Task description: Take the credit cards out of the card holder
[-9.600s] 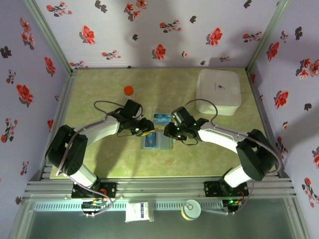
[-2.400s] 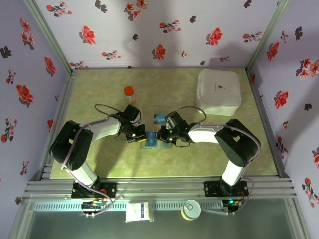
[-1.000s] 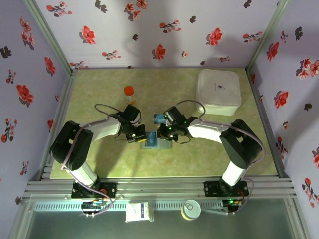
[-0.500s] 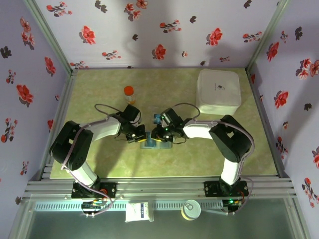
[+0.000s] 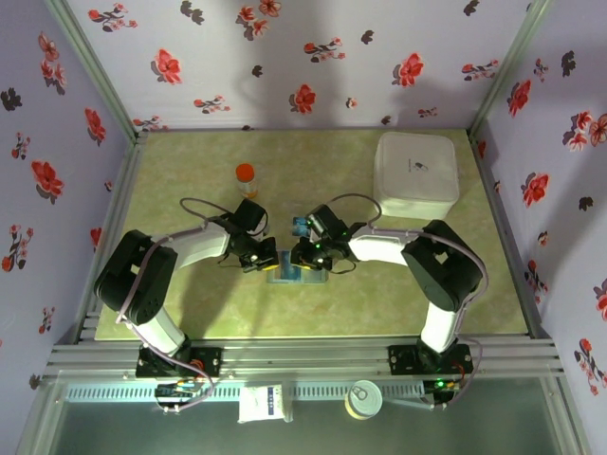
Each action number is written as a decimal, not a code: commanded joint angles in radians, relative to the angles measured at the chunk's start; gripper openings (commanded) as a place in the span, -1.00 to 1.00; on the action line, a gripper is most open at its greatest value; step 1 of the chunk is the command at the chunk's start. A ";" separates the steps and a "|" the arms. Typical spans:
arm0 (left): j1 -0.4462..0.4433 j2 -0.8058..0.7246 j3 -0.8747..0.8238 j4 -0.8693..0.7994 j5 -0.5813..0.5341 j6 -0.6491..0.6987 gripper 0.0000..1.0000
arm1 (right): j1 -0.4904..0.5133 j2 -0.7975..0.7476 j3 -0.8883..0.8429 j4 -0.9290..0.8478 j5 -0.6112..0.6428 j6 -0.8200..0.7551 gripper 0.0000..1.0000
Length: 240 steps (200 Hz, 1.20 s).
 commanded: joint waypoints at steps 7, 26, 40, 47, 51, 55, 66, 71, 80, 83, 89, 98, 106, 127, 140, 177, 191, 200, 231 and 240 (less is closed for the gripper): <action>0.009 -0.018 0.014 -0.085 -0.024 0.018 -1.00 | 0.005 -0.056 0.003 -0.021 0.028 -0.013 -0.47; 0.006 -0.041 0.029 -0.091 -0.017 0.015 -1.00 | 0.003 -0.077 -0.013 -0.019 0.040 -0.011 -0.47; 0.001 -0.048 0.042 -0.097 -0.013 0.011 -1.00 | -0.003 -0.084 -0.024 -0.013 0.045 -0.007 -0.46; -0.002 -0.047 0.049 -0.097 -0.011 0.011 -1.00 | -0.006 -0.085 -0.030 -0.010 0.045 -0.004 -0.46; -0.006 -0.046 0.053 -0.097 -0.009 0.008 -1.00 | -0.008 -0.085 -0.033 -0.006 0.043 -0.001 -0.46; -0.009 -0.043 0.058 -0.096 -0.009 0.008 -1.00 | -0.010 -0.084 -0.036 -0.002 0.042 0.002 -0.46; -0.021 -0.032 0.072 -0.098 -0.008 0.010 -1.00 | -0.014 -0.080 -0.043 0.010 0.035 0.006 -0.45; -0.025 -0.024 0.077 -0.098 -0.008 0.011 -1.00 | -0.017 -0.078 -0.046 0.014 0.030 0.007 -0.44; -0.031 -0.013 0.084 -0.099 -0.009 0.010 -1.00 | -0.020 -0.072 -0.048 0.019 0.023 0.009 -0.43; -0.034 -0.010 0.084 -0.099 -0.009 0.010 -1.00 | -0.022 -0.070 -0.049 0.019 0.021 0.009 -0.43; -0.036 -0.002 0.084 -0.097 -0.009 0.007 -1.00 | -0.023 -0.068 -0.049 0.020 0.018 0.009 -0.43; -0.041 0.007 0.082 -0.092 -0.009 0.007 -1.00 | -0.026 -0.066 -0.051 0.024 0.015 0.009 -0.43; -0.043 0.015 0.080 -0.089 -0.009 0.006 -1.00 | -0.028 -0.066 -0.051 0.025 0.012 0.010 -0.42; -0.044 0.031 0.066 -0.091 -0.025 0.008 -1.00 | -0.029 -0.062 -0.053 0.030 0.008 0.009 -0.42; -0.049 0.038 0.067 -0.117 -0.070 0.018 -1.00 | -0.028 -0.059 -0.054 0.031 0.007 0.010 -0.42; -0.053 0.059 0.061 -0.120 -0.083 0.025 -1.00 | -0.028 -0.037 -0.056 0.059 -0.013 0.020 -0.42; -0.053 0.057 0.059 -0.117 -0.086 0.026 -1.00 | -0.028 -0.025 -0.057 0.073 -0.022 0.024 -0.42; -0.054 0.056 0.062 -0.118 -0.089 0.028 -1.00 | -0.028 -0.015 -0.057 0.080 -0.027 0.027 -0.42; -0.053 0.060 0.064 -0.117 -0.092 0.030 -1.00 | -0.029 0.007 -0.069 0.104 -0.036 0.037 -0.42; -0.053 0.059 0.064 -0.117 -0.094 0.030 -1.00 | -0.030 0.008 -0.071 0.107 -0.036 0.038 -0.42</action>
